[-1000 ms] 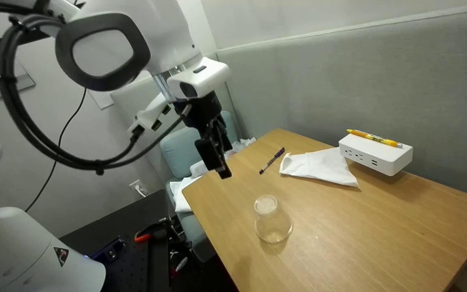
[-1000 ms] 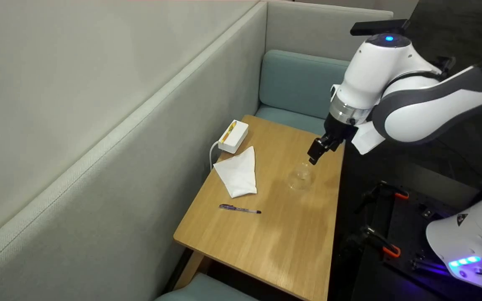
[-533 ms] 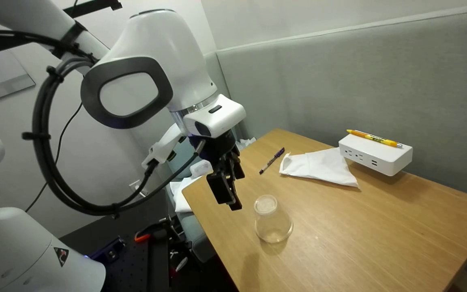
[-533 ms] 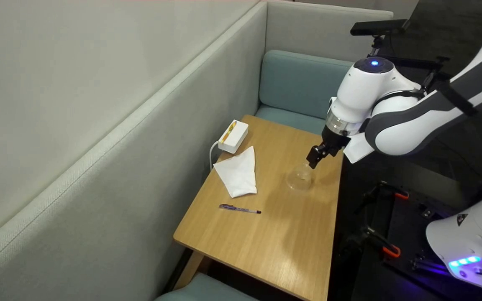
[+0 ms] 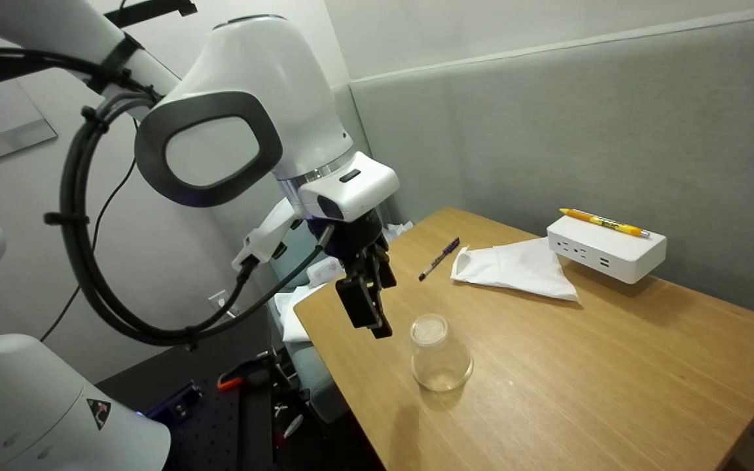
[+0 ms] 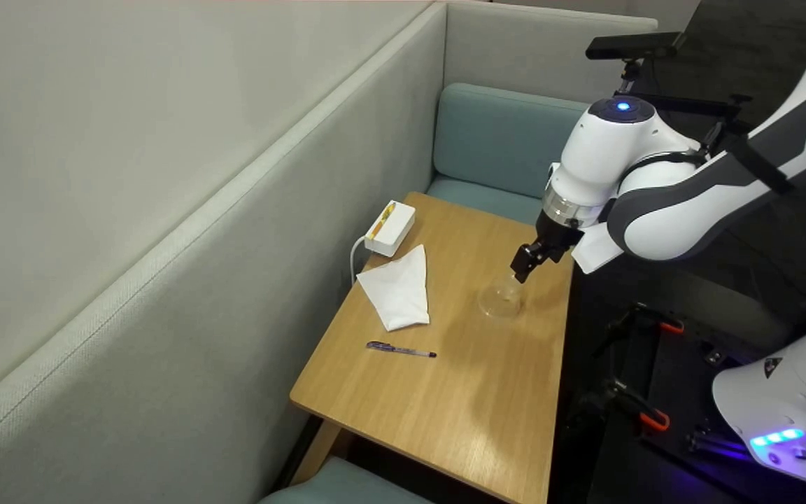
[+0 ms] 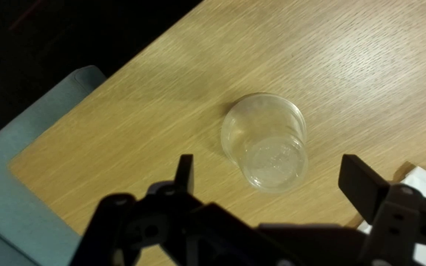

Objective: Remove the plastic cup from on top of the other plastic cup and put it on the left side of the table

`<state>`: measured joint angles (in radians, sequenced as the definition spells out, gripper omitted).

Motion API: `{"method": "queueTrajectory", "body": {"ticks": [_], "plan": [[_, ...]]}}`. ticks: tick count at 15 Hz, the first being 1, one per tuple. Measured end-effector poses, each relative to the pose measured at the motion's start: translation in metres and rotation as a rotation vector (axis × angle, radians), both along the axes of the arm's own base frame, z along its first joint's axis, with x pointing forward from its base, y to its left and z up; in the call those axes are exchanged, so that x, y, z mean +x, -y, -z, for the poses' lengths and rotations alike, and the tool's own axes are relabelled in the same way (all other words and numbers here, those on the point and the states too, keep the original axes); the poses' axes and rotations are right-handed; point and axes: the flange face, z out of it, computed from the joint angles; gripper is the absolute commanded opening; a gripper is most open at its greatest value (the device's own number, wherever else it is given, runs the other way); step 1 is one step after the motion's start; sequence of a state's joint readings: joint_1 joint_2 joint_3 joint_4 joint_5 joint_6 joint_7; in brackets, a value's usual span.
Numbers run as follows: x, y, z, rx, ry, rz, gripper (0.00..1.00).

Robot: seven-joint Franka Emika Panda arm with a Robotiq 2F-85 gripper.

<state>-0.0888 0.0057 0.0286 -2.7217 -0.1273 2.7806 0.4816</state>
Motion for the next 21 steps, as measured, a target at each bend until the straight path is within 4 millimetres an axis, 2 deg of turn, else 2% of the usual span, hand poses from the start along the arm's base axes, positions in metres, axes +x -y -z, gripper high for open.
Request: {"method": "queueTrajectory", "body": {"ticks": [4,13,21], "plan": [[0.010,0.000,0.010,0.002,-0.013,0.015,1.00],[0.032,0.003,0.046,-0.001,-0.015,0.038,1.00],[0.040,-0.005,0.073,0.014,-0.012,0.086,1.00]]}}
